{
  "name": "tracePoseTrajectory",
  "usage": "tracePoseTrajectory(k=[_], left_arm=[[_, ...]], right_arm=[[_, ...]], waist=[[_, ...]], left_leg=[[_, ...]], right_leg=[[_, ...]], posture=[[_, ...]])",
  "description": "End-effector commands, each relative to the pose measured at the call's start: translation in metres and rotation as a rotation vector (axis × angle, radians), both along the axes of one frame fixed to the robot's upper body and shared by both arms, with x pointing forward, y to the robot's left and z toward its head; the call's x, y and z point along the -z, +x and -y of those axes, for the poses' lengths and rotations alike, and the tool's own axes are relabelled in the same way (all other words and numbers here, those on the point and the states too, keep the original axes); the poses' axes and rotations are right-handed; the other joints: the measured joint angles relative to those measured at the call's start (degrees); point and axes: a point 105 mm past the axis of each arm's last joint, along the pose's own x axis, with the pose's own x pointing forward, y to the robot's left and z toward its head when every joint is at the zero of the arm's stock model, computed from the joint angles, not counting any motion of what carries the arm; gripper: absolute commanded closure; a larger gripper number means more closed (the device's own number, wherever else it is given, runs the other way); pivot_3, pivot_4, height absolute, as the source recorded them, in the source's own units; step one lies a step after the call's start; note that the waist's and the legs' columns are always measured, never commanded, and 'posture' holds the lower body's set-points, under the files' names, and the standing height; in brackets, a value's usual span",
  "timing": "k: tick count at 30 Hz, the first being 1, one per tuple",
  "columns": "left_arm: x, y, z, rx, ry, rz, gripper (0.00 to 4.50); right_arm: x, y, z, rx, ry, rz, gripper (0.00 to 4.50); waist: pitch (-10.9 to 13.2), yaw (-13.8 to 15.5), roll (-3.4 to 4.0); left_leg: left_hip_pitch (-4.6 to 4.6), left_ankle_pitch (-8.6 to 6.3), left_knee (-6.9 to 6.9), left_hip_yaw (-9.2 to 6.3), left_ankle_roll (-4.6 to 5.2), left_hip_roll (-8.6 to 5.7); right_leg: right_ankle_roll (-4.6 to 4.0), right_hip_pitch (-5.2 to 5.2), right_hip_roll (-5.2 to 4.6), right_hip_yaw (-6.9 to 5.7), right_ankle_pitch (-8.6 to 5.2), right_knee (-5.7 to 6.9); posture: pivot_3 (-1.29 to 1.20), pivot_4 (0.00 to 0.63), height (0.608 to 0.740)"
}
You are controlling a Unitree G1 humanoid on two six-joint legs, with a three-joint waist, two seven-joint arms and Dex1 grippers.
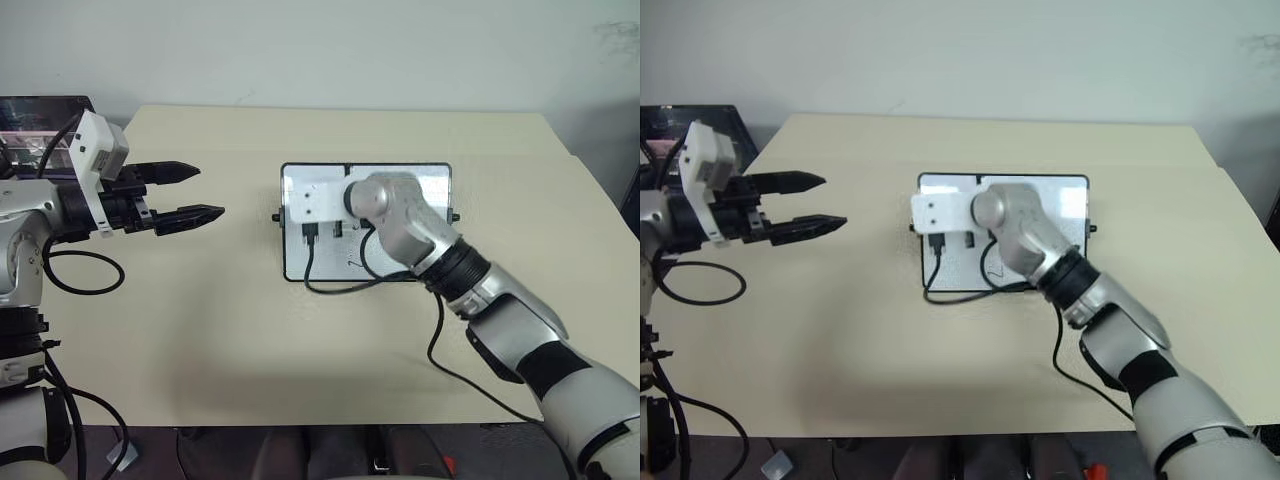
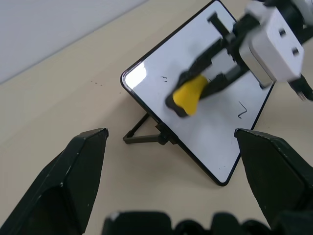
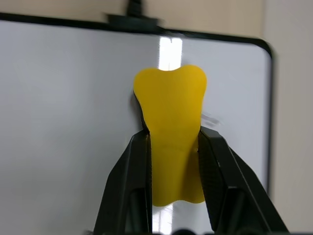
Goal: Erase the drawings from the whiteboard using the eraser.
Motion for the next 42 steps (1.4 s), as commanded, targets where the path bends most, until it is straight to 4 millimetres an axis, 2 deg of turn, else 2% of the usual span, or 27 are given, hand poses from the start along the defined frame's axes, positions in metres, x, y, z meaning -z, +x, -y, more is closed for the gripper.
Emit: tracePoseTrajectory(k=[1,7,12,17,22,28,30,34,37,40,42], left_arm=[[-0.014,-0.001,0.003,0.007,0.010,0.053,0.00],[-0.015,0.000,0.004,0.011,0.006,0.054,0.00],[-0.015,0.000,0.004,0.011,0.006,0.056,0.00],[-0.015,0.001,0.006,0.015,0.006,0.057,0.00],[-0.015,0.001,0.006,0.017,0.005,0.055,0.00],[-0.015,0.001,0.007,0.018,0.004,0.056,0.00],[-0.015,0.001,0.007,0.018,0.004,0.057,0.00],[-0.017,0.000,0.007,0.020,0.001,0.062,0.00],[-0.019,0.000,0.006,0.021,0.000,0.066,0.00],[-0.019,0.000,0.006,0.026,-0.001,0.069,0.00],[-0.020,0.000,0.007,0.031,-0.002,0.071,0.00]], right_arm=[[-0.027,0.009,0.006,0.039,0.050,0.079,3.54],[-0.035,0.024,0.021,0.100,0.049,0.143,3.54],[-0.033,0.024,0.015,0.078,0.038,0.162,3.54],[-0.012,0.007,-0.010,-0.021,-0.017,0.127,3.54],[-0.007,-0.010,-0.029,-0.098,-0.042,0.104,3.54],[-0.004,-0.023,-0.035,-0.131,-0.050,0.067,3.54],[-0.015,-0.022,-0.031,-0.113,0.000,0.073,3.54],[-0.059,-0.024,-0.018,-0.097,0.268,0.011,3.54],[-0.094,-0.044,-0.002,-0.240,0.493,-0.030,3.54],[-0.117,-0.060,0.026,-0.323,0.757,-0.110,3.54],[-0.128,-0.054,0.056,-0.263,0.916,-0.114,3.54]], waist=[[0.00,-0.04,0.00],[0.00,-0.04,0.00],[0.00,-0.05,0.00],[0.00,-0.08,0.00],[0.01,-0.18,0.01],[0.01,-0.09,0.01],[0.01,-0.08,0.00],[0.03,-0.04,0.00],[0.03,0.05,0.00],[0.02,0.19,-0.02],[0.02,0.15,-0.02]], left_leg=[[0.00,0.00,-0.02,0.01,0.00,0.00],[-0.02,-0.01,-0.05,0.00,0.00,0.02],[-0.02,-0.01,-0.04,0.01,0.00,0.01],[-0.02,-0.01,-0.04,0.01,0.00,0.03],[-0.02,-0.01,-0.04,0.01,0.00,0.04],[-0.09,-0.01,-0.05,0.01,0.00,0.03],[-0.13,-0.01,-0.04,0.02,0.00,0.02],[-0.14,-0.01,-0.04,0.00,0.00,0.02],[-0.14,-0.01,-0.05,-0.01,0.00,0.03],[-0.15,-0.01,-0.08,-0.05,0.00,0.03],[-0.12,-0.01,-0.06,-0.02,0.00,0.03]], right_leg=[[0.00,0.00,0.00,0.00,0.00,-0.01],[-0.01,-0.06,-0.01,0.00,0.00,0.02],[-0.01,-0.06,-0.01,0.01,0.00,0.02],[-0.01,-0.06,-0.01,0.01,0.00,0.03],[-0.01,-0.09,0.00,0.00,0.00,0.05],[0.00,-0.16,0.00,0.00,-0.01,0.03],[-0.01,-0.19,0.00,-0.01,0.00,0.03],[-0.01,-0.19,-0.01,-0.01,0.00,0.03],[-0.02,-0.18,-0.02,-0.01,0.00,0.03],[-0.01,-0.14,-0.04,-0.05,0.00,-0.03],[-0.01,-0.11,-0.08,-0.03,0.00,-0.02]], posture=[[0.00,0.150,0.740],[0.00,0.150,0.740],[0.00,0.150,0.740],[0.00,0.150,0.740],[0.00,0.150,0.740],[0.00,0.150,0.740],[0.00,0.150,0.740],[0.00,0.150,0.740],[0.00,0.150,0.740],[0.00,0.150,0.740],[0.00,0.150,0.740]])
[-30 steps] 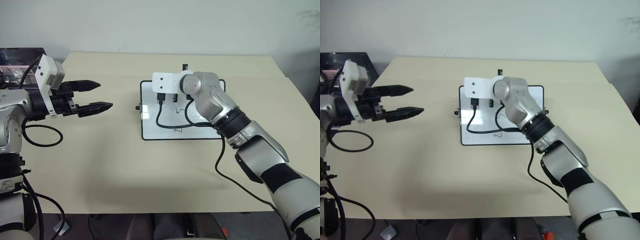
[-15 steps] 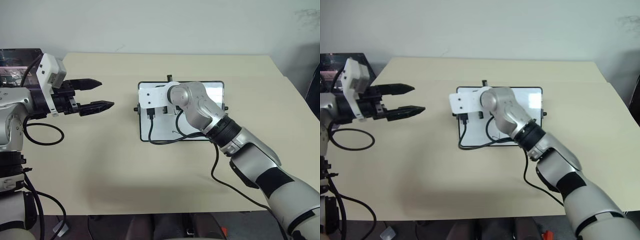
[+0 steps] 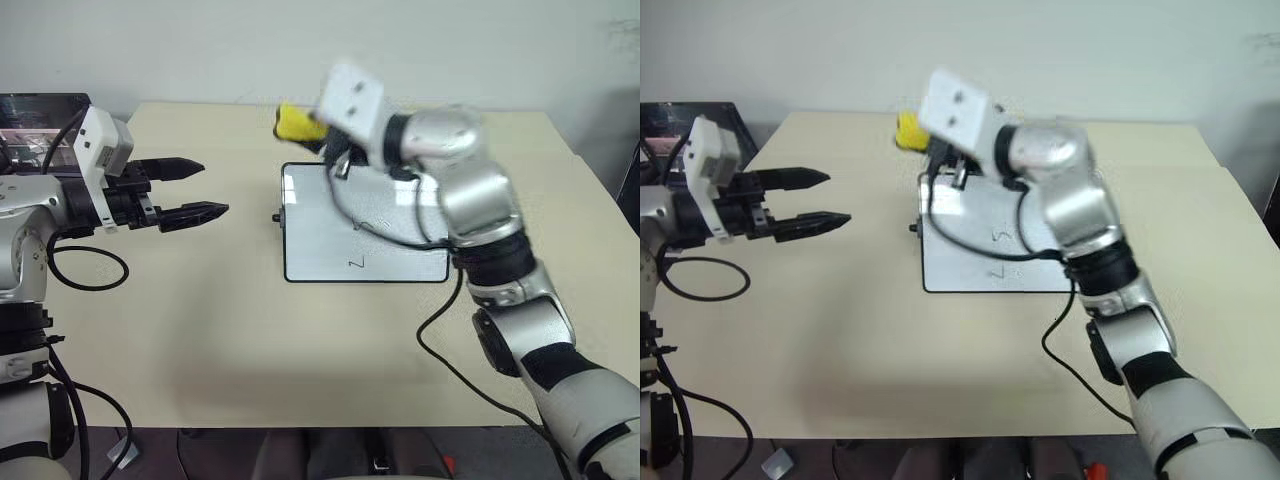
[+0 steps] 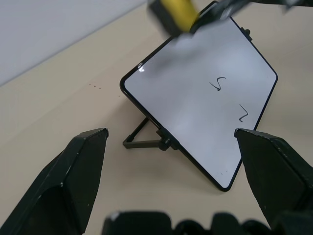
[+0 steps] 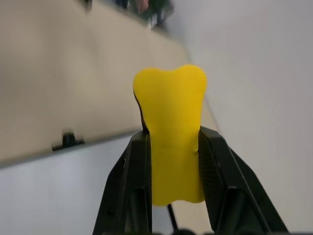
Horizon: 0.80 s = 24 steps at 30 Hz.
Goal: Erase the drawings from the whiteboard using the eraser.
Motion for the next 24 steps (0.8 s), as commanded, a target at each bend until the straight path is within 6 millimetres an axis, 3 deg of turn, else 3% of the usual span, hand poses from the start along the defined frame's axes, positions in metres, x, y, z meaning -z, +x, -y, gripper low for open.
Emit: tracePoseTrajectory(k=[1,7,12,16,21,24], left_arm=[[-0.017,-0.002,0.002,0.016,-0.003,0.062,0.00],[-0.017,-0.003,0.003,0.026,-0.003,0.057,0.00],[-0.015,-0.005,0.002,0.039,-0.008,0.050,0.00],[-0.015,-0.013,0.006,0.092,-0.037,0.041,0.00],[-0.014,-0.017,0.003,0.103,-0.028,0.022,0.00],[-0.013,-0.019,0.000,0.105,-0.007,0.011,0.00]], right_arm=[[-0.022,0.001,0.052,0.063,0.240,-0.057,3.54],[0.015,-0.003,0.132,0.229,0.339,-0.190,3.54],[0.048,-0.007,0.203,0.504,0.486,-0.204,3.54],[0.060,-0.019,0.225,0.580,0.619,-0.207,3.54],[0.074,-0.028,0.238,0.634,0.593,-0.226,3.54],[0.072,-0.029,0.245,0.650,0.585,-0.222,3.54]], waist=[[0.00,-0.02,0.00],[0.02,0.22,0.03],[0.05,-0.13,0.08],[0.08,-0.39,0.13],[0.08,-0.23,0.13],[0.08,-0.22,0.13]], left_leg=[[0.00,0.00,0.02,-0.01,0.00,0.00],[0.08,0.00,0.01,0.04,0.00,-0.06],[0.09,-0.01,-0.05,0.06,0.01,-0.03],[0.19,-0.01,-0.06,0.13,0.01,-0.02],[0.20,-0.01,-0.05,0.14,0.01,0.00],[0.18,-0.01,-0.03,0.20,0.01,-0.05]], right_leg=[[0.00,0.01,-0.02,0.00,0.00,0.02],[-0.01,0.18,-0.03,-0.04,-0.01,-0.05],[0.01,0.14,-0.01,0.01,-0.03,-0.05],[0.15,0.14,0.04,0.10,-0.12,0.00],[0.25,0.16,0.08,0.08,-0.18,0.01],[0.26,0.16,0.10,0.10,-0.18,0.00]], posture=[[0.00,0.150,0.740],[0.00,0.150,0.740],[0.00,0.150,0.740],[0.00,0.150,0.740],[0.00,0.150,0.740],[0.00,0.150,0.740]])
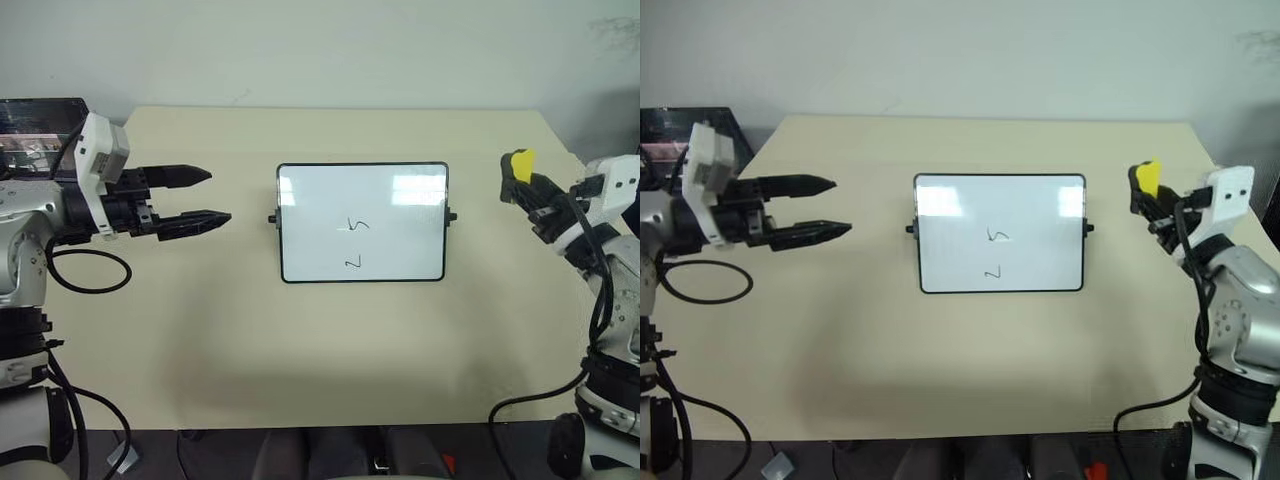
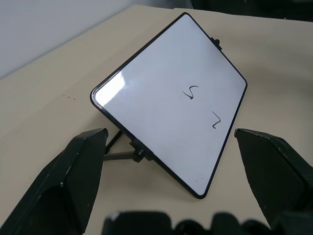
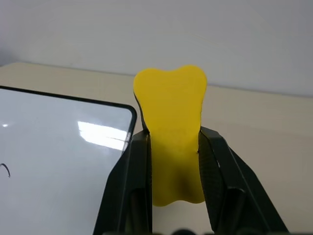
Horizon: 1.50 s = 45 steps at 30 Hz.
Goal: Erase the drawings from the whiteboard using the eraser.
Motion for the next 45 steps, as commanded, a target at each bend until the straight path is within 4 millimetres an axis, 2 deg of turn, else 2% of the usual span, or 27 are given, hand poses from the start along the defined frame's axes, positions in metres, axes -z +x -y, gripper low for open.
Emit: tracePoseTrajectory(k=[1,5,9,12,19,23,27,31,38,45], left_arm=[[-0.016,-0.007,-0.007,-0.002,0.022,0.046,0.00],[-0.020,-0.010,-0.011,-0.003,0.028,0.047,0.00],[-0.021,-0.012,-0.013,-0.014,0.035,0.043,0.00],[-0.021,-0.013,-0.014,-0.018,0.038,0.042,0.00],[-0.019,-0.011,-0.013,-0.023,0.041,0.034,0.00],[-0.014,-0.011,-0.015,-0.027,0.048,0.018,0.00],[-0.011,-0.009,-0.012,-0.024,0.045,0.016,0.00],[-0.009,-0.008,-0.010,-0.024,0.038,0.018,0.00],[-0.007,-0.007,-0.006,-0.027,0.023,0.023,0.00],[-0.008,-0.007,-0.006,-0.035,0.024,0.028,0.00]], right_arm=[[-0.022,-0.006,0.007,0.020,-0.030,0.081,3.54],[-0.022,-0.006,0.012,0.047,-0.030,0.084,3.54],[-0.022,-0.003,0.031,0.150,-0.009,0.090,3.54],[-0.022,-0.003,0.030,0.135,-0.001,0.080,3.54],[-0.028,-0.003,-0.014,-0.022,-0.135,0.056,3.54],[-0.032,0.003,-0.053,-0.109,-0.304,0.087,3.54],[-0.027,0.002,-0.118,-0.311,-0.439,0.100,3.54],[-0.020,0.005,-0.148,-0.380,-0.581,0.125,3.54],[0.001,0.031,-0.173,-0.359,-0.840,0.179,3.54],[0.021,0.041,-0.180,-0.369,-1.095,0.192,3.54]], waist=[[0.00,0.00,0.00],[0.00,0.02,0.00],[0.00,0.02,0.00],[0.00,0.07,0.00],[0.00,-0.02,0.00],[0.00,-0.07,0.00],[0.00,-0.06,0.00],[0.00,0.12,0.00],[-0.01,0.26,-0.08],[-0.01,0.17,-0.07]], left_leg=[[0.00,0.00,0.01,0.00,0.00,0.00],[-0.01,0.00,0.01,0.00,0.00,-0.01],[-0.01,0.00,0.00,0.02,0.00,0.01],[-0.02,0.00,0.00,0.05,0.00,-0.01],[-0.01,0.00,0.00,0.04,0.00,0.03],[-0.01,0.00,0.01,0.04,0.00,0.03],[-0.03,0.00,0.01,0.02,0.00,0.03],[-0.09,0.00,0.02,-0.01,0.00,0.05],[-0.12,0.00,0.07,0.00,0.00,-0.01],[-0.13,0.00,0.04,-0.03,0.00,0.02]], right_leg=[[0.00,0.01,0.00,0.01,0.00,-0.02],[0.01,0.02,0.01,-0.01,-0.01,-0.05],[0.01,0.02,0.01,-0.03,-0.01,-0.04],[0.00,0.02,0.01,-0.01,-0.01,-0.04],[0.01,0.01,0.01,0.00,-0.01,-0.05],[0.00,-0.01,0.03,0.01,-0.01,-0.03],[-0.01,-0.01,0.10,-0.01,-0.02,-0.06],[-0.03,-0.04,0.12,-0.05,-0.03,-0.07],[-0.03,-0.04,0.02,-0.06,-0.03,-0.09],[-0.06,-0.11,0.03,-0.05,-0.04,-0.04]], posture=[[0.00,0.150,0.740],[0.00,0.150,0.740],[0.00,0.150,0.740],[0.00,0.150,0.740],[0.00,0.150,0.740],[0.00,0.150,0.740],[0.00,0.150,0.740],[0.00,0.150,0.740],[0.00,0.150,0.740],[0.00,0.150,0.740]])
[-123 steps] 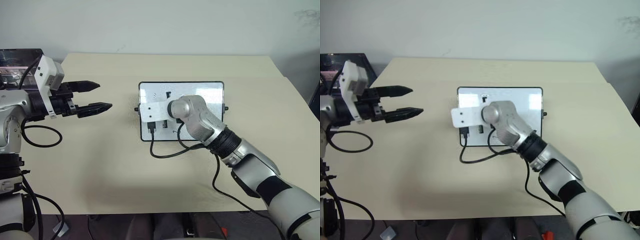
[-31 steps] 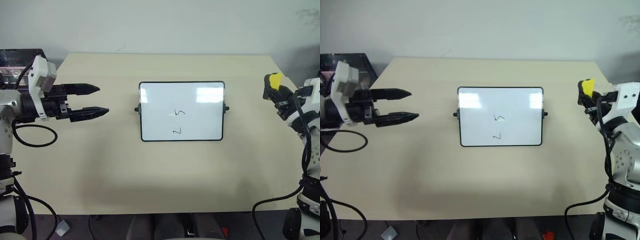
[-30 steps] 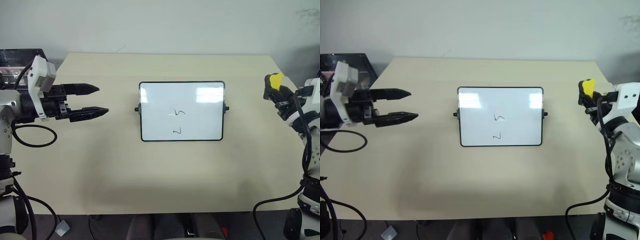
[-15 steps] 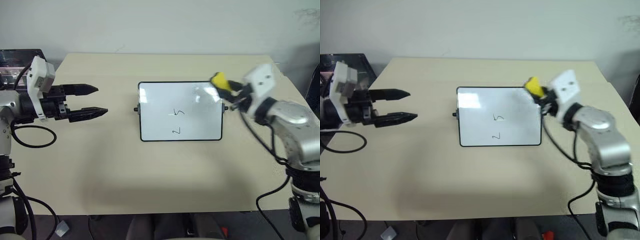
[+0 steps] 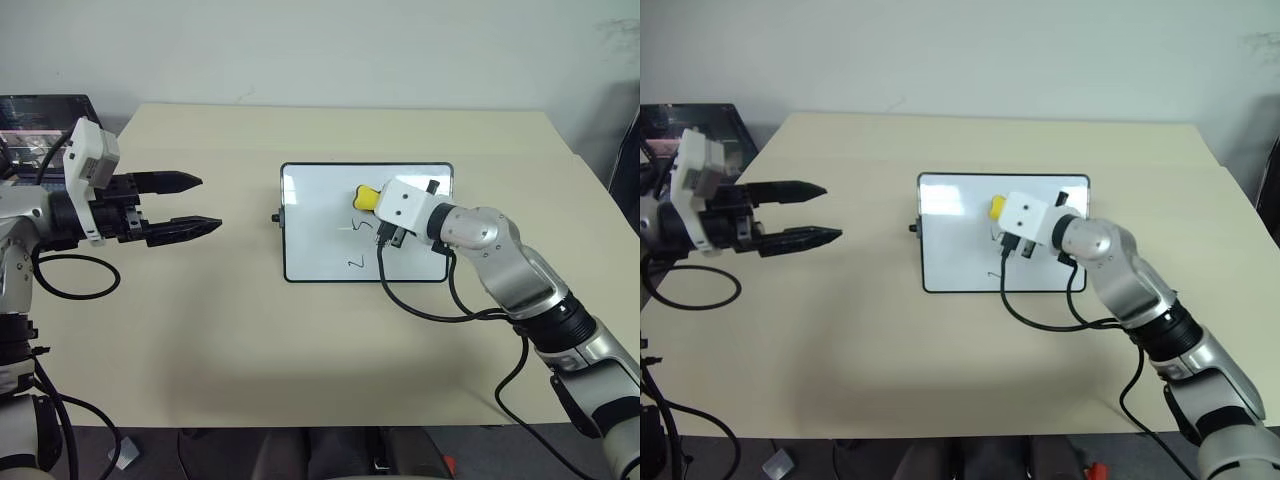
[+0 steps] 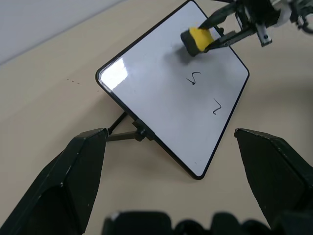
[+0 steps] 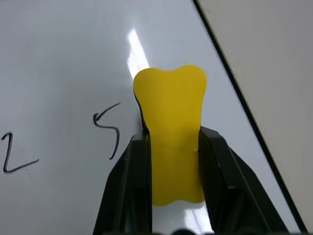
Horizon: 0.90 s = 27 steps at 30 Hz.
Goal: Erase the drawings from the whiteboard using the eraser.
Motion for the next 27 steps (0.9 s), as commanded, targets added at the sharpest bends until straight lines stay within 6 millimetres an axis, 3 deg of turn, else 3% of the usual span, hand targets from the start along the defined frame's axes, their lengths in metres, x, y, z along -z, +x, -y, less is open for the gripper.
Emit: tracePoseTrajectory(k=[1,13,27], left_arm=[[-0.011,-0.003,0.004,0.013,0.010,0.047,0.00],[-0.010,-0.002,0.006,0.012,0.008,0.046,0.00],[-0.011,-0.002,0.008,0.007,0.007,0.046,0.00]], right_arm=[[-0.014,0.005,-0.006,-0.031,-0.112,0.106,3.54],[-0.009,0.012,-0.018,-0.044,-0.234,0.099,3.54],[0.026,0.014,-0.014,-0.006,-0.360,-0.021,3.54]], waist=[[0.00,-0.02,0.00],[0.00,-0.04,0.00],[-0.05,-0.06,-0.07]], left_leg=[[0.00,0.00,0.00,-0.01,0.00,0.00],[0.01,0.00,0.01,-0.05,0.00,0.00],[0.18,0.01,0.09,-0.10,-0.01,0.01]], right_leg=[[0.00,0.00,0.00,0.01,0.00,0.01],[-0.01,-0.04,0.00,0.02,0.01,0.05],[-0.01,0.15,0.00,0.00,0.01,0.09]], posture=[[0.00,0.150,0.740],[0.00,0.150,0.740],[0.00,0.150,0.740]])
